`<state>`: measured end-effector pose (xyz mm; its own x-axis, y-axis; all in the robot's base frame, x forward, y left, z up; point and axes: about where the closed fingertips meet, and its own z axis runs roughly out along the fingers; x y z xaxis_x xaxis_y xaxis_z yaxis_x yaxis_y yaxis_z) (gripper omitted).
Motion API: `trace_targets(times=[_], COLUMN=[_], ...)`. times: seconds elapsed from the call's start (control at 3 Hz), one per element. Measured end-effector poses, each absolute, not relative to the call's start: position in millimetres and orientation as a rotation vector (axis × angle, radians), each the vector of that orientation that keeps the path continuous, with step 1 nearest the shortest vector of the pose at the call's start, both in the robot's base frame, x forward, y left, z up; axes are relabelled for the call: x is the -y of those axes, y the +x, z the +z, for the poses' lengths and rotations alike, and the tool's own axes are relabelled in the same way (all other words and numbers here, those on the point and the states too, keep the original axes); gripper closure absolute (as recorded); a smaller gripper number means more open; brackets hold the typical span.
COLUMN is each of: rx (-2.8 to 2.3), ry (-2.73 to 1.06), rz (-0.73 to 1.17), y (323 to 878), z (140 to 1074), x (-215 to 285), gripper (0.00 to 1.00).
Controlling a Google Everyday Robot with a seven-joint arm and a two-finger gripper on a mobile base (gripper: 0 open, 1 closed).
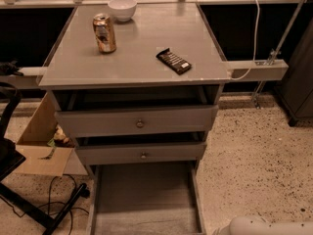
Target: Close bottom drawer
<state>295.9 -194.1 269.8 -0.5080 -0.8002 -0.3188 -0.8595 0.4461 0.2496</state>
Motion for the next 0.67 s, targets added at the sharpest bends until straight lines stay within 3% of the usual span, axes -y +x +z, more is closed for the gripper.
trace_targets(times=[0.33, 0.67], rx=[-2.551, -2.550], ry=[-1.468, -1.469], rz=[0.625, 0.616], y=[279.1, 281.5], z=[259.5, 261.5], x=[186.0, 187.4], gripper=[1.00, 1.00])
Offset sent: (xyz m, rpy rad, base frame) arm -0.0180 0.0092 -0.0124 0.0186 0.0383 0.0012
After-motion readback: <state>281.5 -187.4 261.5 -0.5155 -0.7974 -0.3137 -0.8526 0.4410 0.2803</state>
